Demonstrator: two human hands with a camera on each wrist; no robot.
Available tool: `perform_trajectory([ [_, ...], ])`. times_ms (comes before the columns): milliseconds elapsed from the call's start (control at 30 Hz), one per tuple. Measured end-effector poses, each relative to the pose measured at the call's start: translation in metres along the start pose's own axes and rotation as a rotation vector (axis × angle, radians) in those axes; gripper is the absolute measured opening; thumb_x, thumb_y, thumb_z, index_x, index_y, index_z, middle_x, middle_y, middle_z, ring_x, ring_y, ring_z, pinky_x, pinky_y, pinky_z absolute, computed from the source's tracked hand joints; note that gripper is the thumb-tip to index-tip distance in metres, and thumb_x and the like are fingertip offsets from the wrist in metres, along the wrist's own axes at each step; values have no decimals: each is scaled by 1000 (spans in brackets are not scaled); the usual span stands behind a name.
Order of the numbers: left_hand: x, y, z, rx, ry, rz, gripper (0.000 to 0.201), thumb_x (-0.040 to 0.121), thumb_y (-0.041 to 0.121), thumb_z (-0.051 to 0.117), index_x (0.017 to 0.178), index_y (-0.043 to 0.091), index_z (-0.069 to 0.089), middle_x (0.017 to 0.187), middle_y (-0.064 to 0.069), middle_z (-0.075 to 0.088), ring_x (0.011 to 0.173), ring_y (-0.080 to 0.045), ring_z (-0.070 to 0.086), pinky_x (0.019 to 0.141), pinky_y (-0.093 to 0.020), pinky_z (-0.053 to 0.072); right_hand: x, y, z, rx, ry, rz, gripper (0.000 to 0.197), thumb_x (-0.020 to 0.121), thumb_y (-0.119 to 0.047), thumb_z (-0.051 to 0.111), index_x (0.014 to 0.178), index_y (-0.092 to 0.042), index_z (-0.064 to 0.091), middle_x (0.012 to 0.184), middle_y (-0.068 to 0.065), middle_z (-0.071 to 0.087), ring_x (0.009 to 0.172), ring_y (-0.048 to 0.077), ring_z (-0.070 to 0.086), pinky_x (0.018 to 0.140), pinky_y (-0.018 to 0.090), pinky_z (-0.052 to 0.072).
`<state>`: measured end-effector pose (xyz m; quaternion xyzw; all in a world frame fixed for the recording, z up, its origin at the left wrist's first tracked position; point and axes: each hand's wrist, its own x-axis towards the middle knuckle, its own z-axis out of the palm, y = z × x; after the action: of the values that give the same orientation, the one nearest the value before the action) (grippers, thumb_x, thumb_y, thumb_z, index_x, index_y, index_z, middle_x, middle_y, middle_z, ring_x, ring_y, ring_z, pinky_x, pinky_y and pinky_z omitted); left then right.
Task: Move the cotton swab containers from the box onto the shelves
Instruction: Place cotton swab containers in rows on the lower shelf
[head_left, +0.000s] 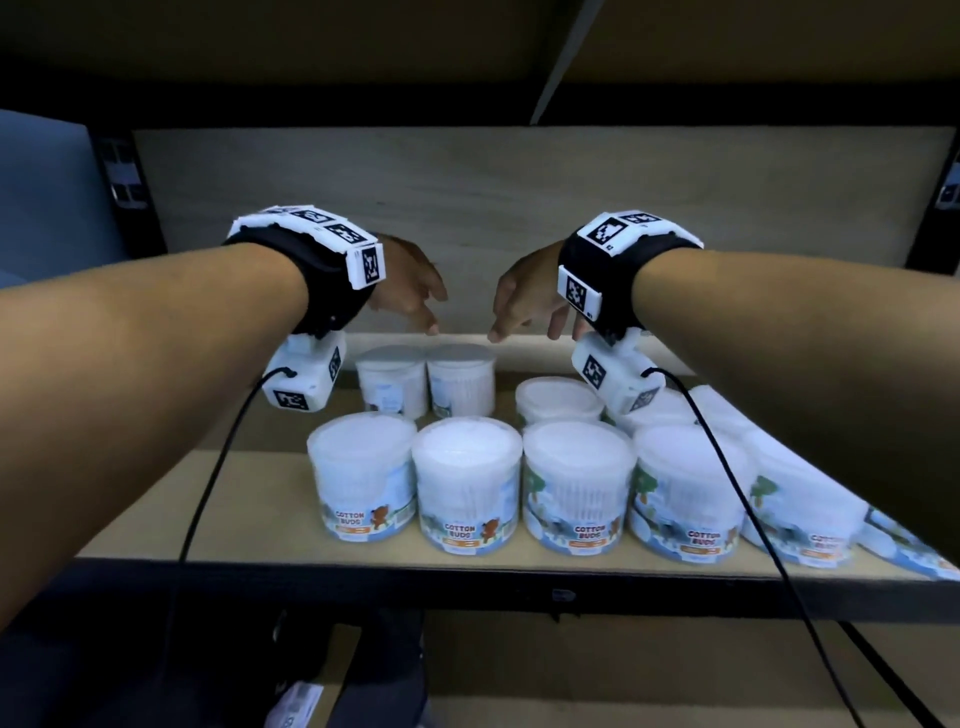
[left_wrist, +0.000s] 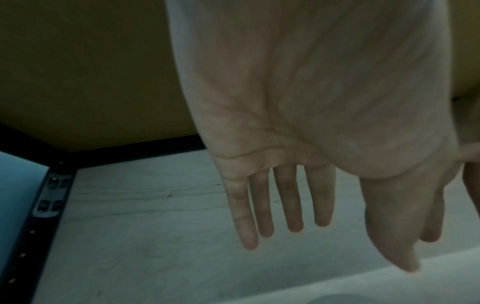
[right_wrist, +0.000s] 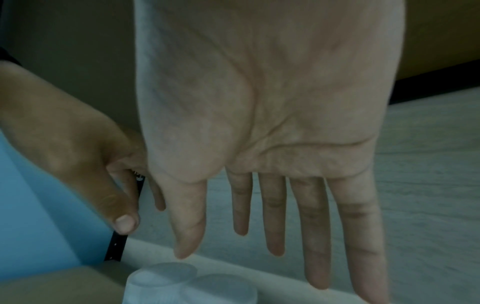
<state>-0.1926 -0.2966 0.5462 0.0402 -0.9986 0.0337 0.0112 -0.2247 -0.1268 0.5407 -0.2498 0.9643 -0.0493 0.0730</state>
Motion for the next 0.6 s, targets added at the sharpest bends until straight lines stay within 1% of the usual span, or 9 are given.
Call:
perform_trajectory([
  [33, -1, -8, -1, 31, 34, 7, 64, 87, 49, 66, 145, 30, 45, 143, 7, 49, 127, -16, 48, 106, -28, 38, 3, -5, -1, 5, 8, -4, 62, 91, -38, 66, 143, -12, 45, 139, 13, 50, 104, 31, 63, 54, 26, 55],
  [67, -1, -15, -2, 47, 59, 11, 64, 86, 52, 66, 144, 34, 45, 142, 9, 49, 128, -15, 47, 106, -27, 35, 4, -9, -1, 12, 15, -7, 66, 91, -40, 66, 145, -13, 41, 142, 13, 46, 109, 33, 63, 62, 30, 57],
  [133, 3, -28, 0, 70, 71, 9, 64, 82, 55, 67, 141, 41, 46, 140, 12, 50, 126, -13, 47, 105, -29, 35, 8, -16, 0, 32, 23, -20, 74, 89, -42, 67, 151, -19, 33, 148, 11, 39, 111, 35, 63, 78, 38, 58],
  [200, 6, -38, 5, 74, 64, 6, 65, 81, 56, 67, 141, 43, 45, 140, 14, 49, 123, -13, 49, 104, -29, 37, 15, -22, 3, 42, 28, -37, 78, 88, -43, 68, 153, -24, 27, 151, 8, 37, 113, 33, 61, 87, 41, 56],
  [367, 12, -54, 24, 47, 38, 13, 67, 82, 52, 70, 142, 39, 45, 141, 12, 48, 124, -13, 50, 104, -26, 38, 33, -34, 16, 36, -3, -65, 76, 89, -44, 66, 153, -26, 27, 152, 5, 36, 115, 30, 58, 90, 40, 56],
  [400, 13, -56, 29, 43, 29, 17, 66, 82, 51, 70, 142, 39, 45, 141, 12, 48, 123, -12, 50, 103, -25, 37, 36, -35, 19, 21, -3, -72, 75, 90, -44, 65, 153, -25, 27, 152, 4, 36, 119, 29, 56, 91, 38, 54],
  [500, 20, -63, 43, 53, 0, 32, 64, 85, 49, 68, 143, 36, 45, 141, 11, 48, 119, -10, 50, 98, -22, 36, 47, -38, 26, -93, 26, -92, 71, 95, -44, 58, 153, -19, 27, 153, 4, 37, 133, 23, 44, 96, 30, 42],
  [533, 24, -65, 46, 59, -7, 36, 63, 85, 49, 68, 143, 36, 45, 141, 11, 49, 119, -10, 50, 97, -21, 35, 51, -40, 27, -125, 34, -96, 70, 95, -44, 57, 153, -18, 28, 153, 4, 37, 135, 22, 43, 98, 29, 41],
  [600, 30, -70, 52, 74, -24, 34, 63, 86, 49, 66, 144, 36, 43, 142, 12, 48, 126, -11, 46, 101, -23, 33, 58, -43, 32, -157, 26, -97, 70, 95, -45, 58, 153, -18, 29, 153, 3, 37, 136, 21, 42, 100, 29, 39],
])
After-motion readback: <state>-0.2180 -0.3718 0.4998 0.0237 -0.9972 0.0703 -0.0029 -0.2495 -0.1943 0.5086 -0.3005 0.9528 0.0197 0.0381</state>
